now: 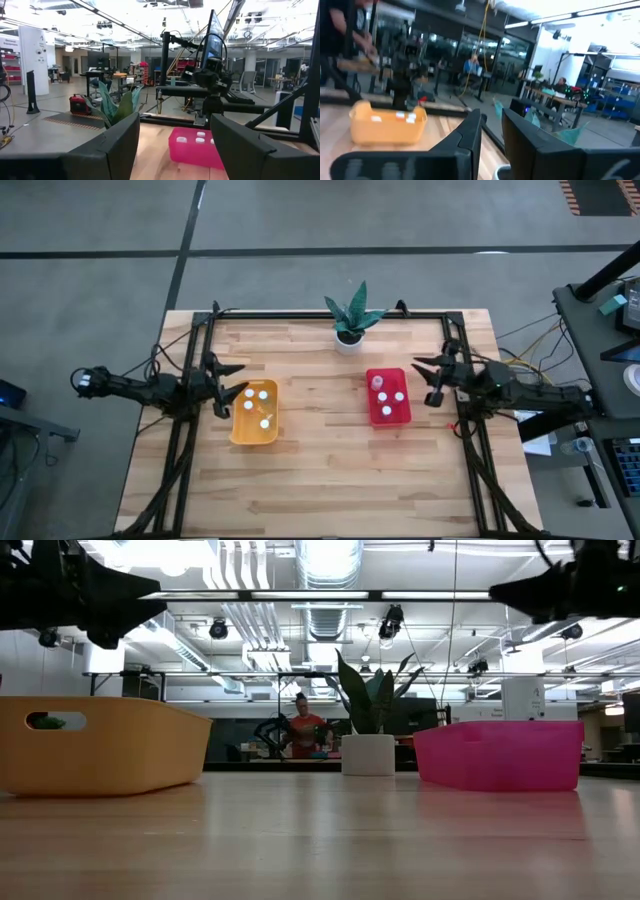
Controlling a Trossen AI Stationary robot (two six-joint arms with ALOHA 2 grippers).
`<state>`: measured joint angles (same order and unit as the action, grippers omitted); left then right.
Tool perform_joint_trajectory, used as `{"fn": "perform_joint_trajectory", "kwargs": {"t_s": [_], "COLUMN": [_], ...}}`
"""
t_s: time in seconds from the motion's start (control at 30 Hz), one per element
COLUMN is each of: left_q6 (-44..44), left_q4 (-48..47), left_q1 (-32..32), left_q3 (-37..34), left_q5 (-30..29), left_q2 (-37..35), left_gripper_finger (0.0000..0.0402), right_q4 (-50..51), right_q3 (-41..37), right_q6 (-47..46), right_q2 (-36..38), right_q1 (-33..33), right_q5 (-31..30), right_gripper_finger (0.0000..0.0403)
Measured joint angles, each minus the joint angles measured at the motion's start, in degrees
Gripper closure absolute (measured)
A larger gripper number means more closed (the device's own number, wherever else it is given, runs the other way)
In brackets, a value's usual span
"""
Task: Pick and place medicine bottles into bin by pill shape (circle, oval)
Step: Return to Home Position
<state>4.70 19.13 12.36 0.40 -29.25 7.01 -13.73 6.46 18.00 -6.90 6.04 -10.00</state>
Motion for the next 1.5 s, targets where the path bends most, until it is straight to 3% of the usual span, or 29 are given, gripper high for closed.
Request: {"fn": "perform_joint_trajectory", "kwargs": {"t_s": [0.17, 0.53, 0.93, 1.5], "left_q6": [0.08, 0.15, 0.14, 0.16], "left_q4": [-0.04, -0.52, -0.25, -0.33], "left_q1": [0.0, 0.02, 0.02, 0.02], "left_q3": [-0.04, -0.1, -0.13, -0.15], "left_q5": [0.0, 0.07, 0.06, 0.06], "left_q2": [0.1, 0.5, 1.87, 2.73], "left_gripper_finger": [0.0173, 0.0173, 0.0173, 0.0173], "right_q4": [5.08, 7.56, 13.06, 13.02], "right_q3": [-0.56, -5.72, -5.64, -5.64], "right_q6": [-3.27, -7.19, -28.95, -30.01], "right_q2": [6.85, 5.84, 4.59, 4.48], "right_q1": [0.0, 0.0, 0.0, 0.0], "right_q5": [3.69, 9.1, 10.08, 10.02], "right_gripper_finger": [0.0335, 0.0342, 0.036, 0.036]}}
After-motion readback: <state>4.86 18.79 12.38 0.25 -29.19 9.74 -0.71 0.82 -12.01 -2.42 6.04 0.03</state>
